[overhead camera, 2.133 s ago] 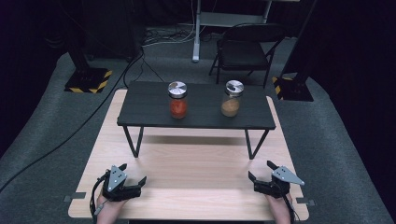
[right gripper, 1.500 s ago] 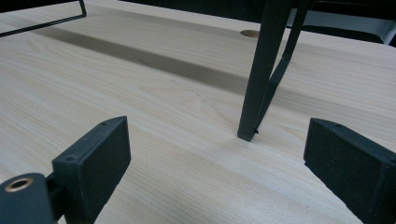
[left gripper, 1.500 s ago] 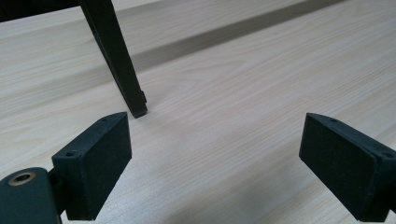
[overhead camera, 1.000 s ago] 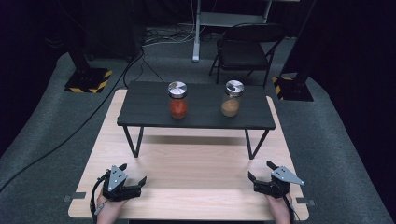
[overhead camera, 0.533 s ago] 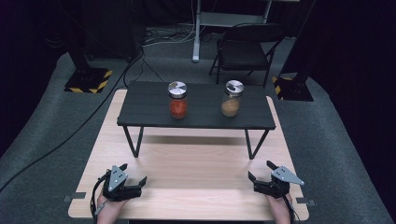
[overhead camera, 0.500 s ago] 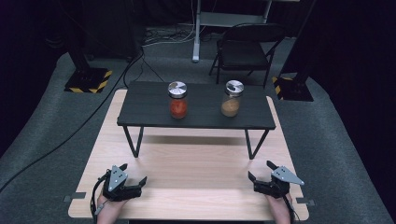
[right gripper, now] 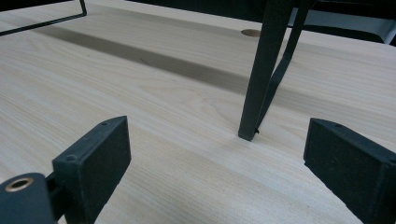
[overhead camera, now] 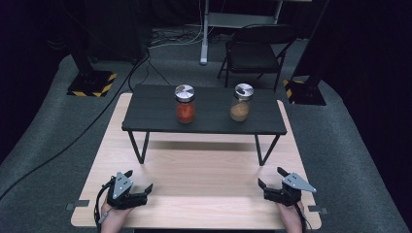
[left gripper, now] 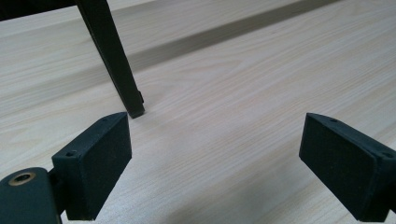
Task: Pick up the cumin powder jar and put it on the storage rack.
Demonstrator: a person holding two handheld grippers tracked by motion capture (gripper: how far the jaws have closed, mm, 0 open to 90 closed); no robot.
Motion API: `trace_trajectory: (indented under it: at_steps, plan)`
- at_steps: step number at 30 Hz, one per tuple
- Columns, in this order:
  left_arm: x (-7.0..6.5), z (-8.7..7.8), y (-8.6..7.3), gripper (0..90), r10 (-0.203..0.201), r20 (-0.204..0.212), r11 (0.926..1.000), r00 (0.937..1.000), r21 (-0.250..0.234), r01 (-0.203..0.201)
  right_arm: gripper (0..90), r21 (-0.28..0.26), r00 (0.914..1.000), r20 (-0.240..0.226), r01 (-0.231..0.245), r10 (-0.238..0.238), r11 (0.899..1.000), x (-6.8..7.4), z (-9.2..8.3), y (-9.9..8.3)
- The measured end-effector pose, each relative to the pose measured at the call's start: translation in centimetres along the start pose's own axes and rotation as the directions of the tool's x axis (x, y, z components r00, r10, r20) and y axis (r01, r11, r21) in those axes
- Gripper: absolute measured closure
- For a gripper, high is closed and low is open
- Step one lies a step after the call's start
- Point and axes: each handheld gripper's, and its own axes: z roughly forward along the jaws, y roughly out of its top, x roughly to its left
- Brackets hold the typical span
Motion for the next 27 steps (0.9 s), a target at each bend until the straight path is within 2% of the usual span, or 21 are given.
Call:
trace_trajectory:
  at_steps: [27]
  plan:
    - [-0.01, -0.02, -0.01, 9.0, 0.006, 0.0, 1.0, 1.0, -0.001, -0.006, 6.5, 0.001, 1.0, -0.001, 0.003, -0.003, 1.0, 0.01, 0.0, 0.02]
